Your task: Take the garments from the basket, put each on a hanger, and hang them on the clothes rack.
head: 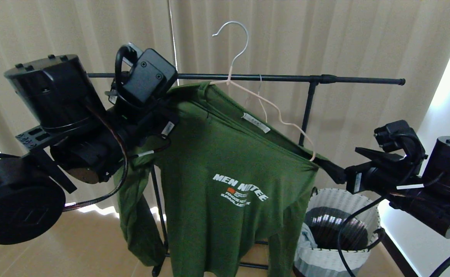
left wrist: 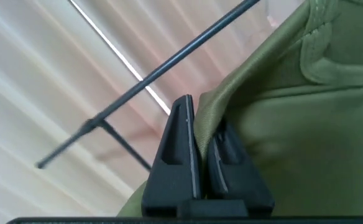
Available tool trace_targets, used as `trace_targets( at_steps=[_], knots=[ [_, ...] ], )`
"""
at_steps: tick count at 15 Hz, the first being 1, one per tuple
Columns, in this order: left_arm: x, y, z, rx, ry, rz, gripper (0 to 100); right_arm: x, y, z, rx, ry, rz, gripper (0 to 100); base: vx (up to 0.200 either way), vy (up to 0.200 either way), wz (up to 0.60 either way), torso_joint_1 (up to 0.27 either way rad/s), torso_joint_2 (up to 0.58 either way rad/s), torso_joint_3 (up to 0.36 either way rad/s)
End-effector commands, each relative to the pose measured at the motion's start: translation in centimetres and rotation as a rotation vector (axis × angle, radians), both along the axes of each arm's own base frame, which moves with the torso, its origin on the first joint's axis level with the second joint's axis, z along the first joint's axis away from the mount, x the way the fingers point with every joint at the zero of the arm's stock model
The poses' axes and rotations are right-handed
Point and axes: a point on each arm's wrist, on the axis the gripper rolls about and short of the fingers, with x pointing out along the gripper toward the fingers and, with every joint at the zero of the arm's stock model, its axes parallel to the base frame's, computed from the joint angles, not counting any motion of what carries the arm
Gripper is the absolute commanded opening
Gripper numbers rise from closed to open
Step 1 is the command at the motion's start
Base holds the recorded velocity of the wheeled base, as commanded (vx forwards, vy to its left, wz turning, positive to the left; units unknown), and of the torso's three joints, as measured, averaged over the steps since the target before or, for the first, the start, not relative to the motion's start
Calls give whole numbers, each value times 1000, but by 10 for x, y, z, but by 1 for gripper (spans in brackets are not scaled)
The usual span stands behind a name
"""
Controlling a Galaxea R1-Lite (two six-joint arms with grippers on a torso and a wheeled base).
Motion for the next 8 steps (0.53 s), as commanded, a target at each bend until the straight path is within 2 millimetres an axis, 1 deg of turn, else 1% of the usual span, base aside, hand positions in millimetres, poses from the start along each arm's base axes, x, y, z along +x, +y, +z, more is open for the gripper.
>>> trace_targets(
  at_steps=[1,3,6,7,8],
  knots=[
    [7,3,-13,52,24,25,0,3,1,8,10,-32,-1,100,0,0,0,0,0,0],
    [12,3,-17,74,19,34,0,5,1,11,11,-35,-1,100,0,0,0,0,0,0],
    [16,2,-22,98,24,39,0,8,5,21,14,-44,12,100,0,0,0,0,0,0],
    [17,0,-24,94,31,38,0,3,22,29,15,-42,78,100,0,0,0,0,0,0],
    [17,0,-24,91,32,40,0,-6,34,35,12,-36,135,100,0,0,0,0,0,0]
  ],
)
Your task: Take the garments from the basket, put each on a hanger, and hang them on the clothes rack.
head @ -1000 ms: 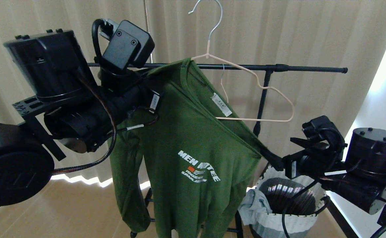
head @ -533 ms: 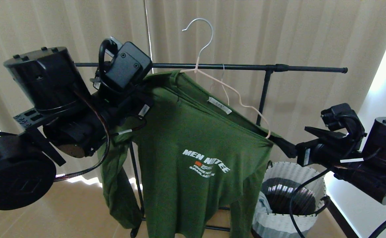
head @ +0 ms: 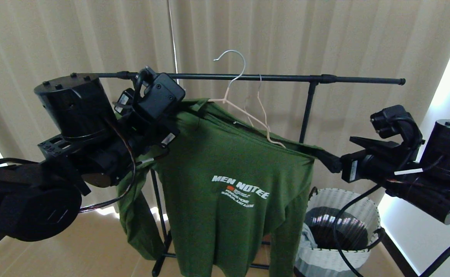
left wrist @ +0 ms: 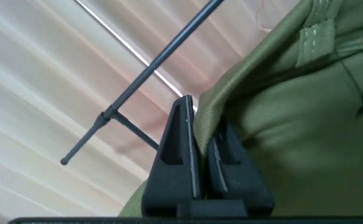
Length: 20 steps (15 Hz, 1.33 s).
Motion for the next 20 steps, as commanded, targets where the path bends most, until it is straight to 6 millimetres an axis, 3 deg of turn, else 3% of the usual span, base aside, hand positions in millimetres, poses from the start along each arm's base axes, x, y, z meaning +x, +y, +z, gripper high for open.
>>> trace_targets(
  at_steps=[1,6,11,16,20],
  knots=[
    [3,-2,-5,1,14,0,0,-18,24,16,-2,1,113,100,0,0,0,0,0,0],
    [3,-15,-17,-55,68,28,0,-31,43,28,-74,17,213,100,0,0,0,0,0,0],
    [1,-17,-19,-113,83,103,0,-51,51,16,-158,37,295,100,0,0,0,0,0,0],
    [-5,-25,-22,-200,110,69,0,-27,67,34,-173,-36,289,100,0,0,0,0,0,0],
    [-9,-26,-23,-250,126,52,0,22,88,40,-218,-85,194,100,0,0,0,0,0,0]
  ],
)
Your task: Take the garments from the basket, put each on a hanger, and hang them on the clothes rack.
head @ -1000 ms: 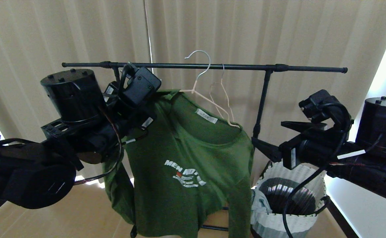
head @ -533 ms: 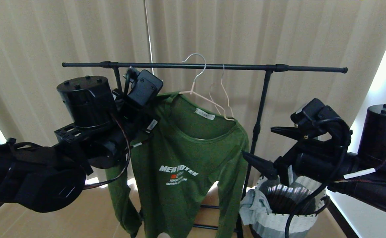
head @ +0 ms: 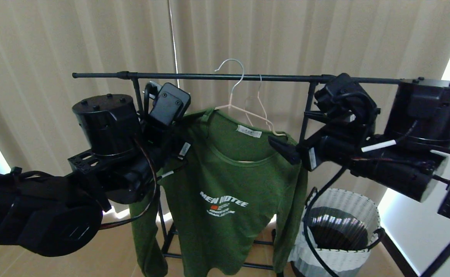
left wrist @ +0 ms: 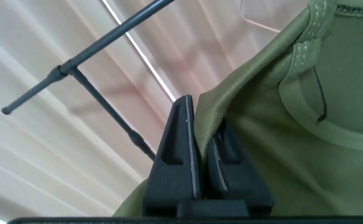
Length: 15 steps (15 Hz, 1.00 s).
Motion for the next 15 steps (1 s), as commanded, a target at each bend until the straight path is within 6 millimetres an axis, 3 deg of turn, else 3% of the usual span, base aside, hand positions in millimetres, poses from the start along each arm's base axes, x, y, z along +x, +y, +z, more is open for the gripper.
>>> trace_targets(
  at_steps=[1,6,15],
  knots=[
    [-3,1,0,-8,2,-2,0,31,11,-12,-23,16,-67,100,0,0,0,0,0,0],
    [-14,-2,-7,-21,-17,-43,0,52,3,-21,-78,10,-126,100,0,0,0,0,0,0],
    [-25,-10,-4,-21,-25,-91,0,46,15,-19,-80,-12,-86,100,0,0,0,0,0,0]
  ],
)
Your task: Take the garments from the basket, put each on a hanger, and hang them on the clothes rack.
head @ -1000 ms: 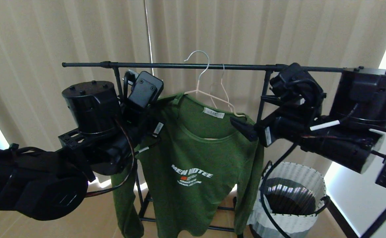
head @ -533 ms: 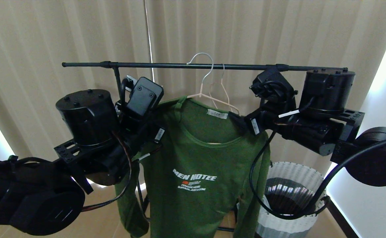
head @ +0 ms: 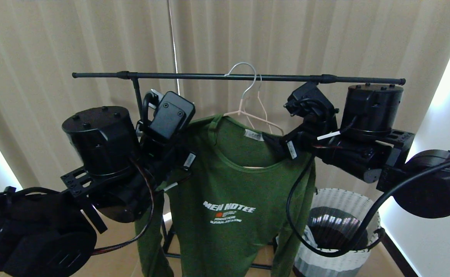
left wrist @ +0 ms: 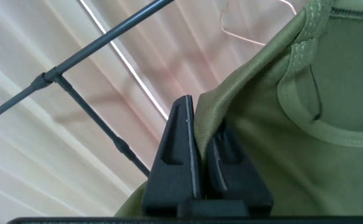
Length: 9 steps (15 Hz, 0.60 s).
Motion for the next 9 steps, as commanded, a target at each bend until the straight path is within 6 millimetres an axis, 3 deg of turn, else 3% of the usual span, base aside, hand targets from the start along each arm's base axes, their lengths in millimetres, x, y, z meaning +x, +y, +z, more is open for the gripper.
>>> trace_targets(
  at_steps=[1,5,6,9],
  knots=[
    [-3,-2,2,-4,-4,-9,0,-2,4,1,0,-3,14,100,0,0,0,0,0,0],
    [-3,-1,3,-5,-8,-9,0,-3,4,1,3,-3,16,100,0,0,0,0,0,0],
    [-4,-1,3,-4,-7,-9,0,-3,4,1,1,-4,14,0,0,0,0,0,0,0],
    [-7,2,-3,9,9,-12,0,-3,4,2,2,-5,14,0,0,0,0,0,0,0]
  ],
)
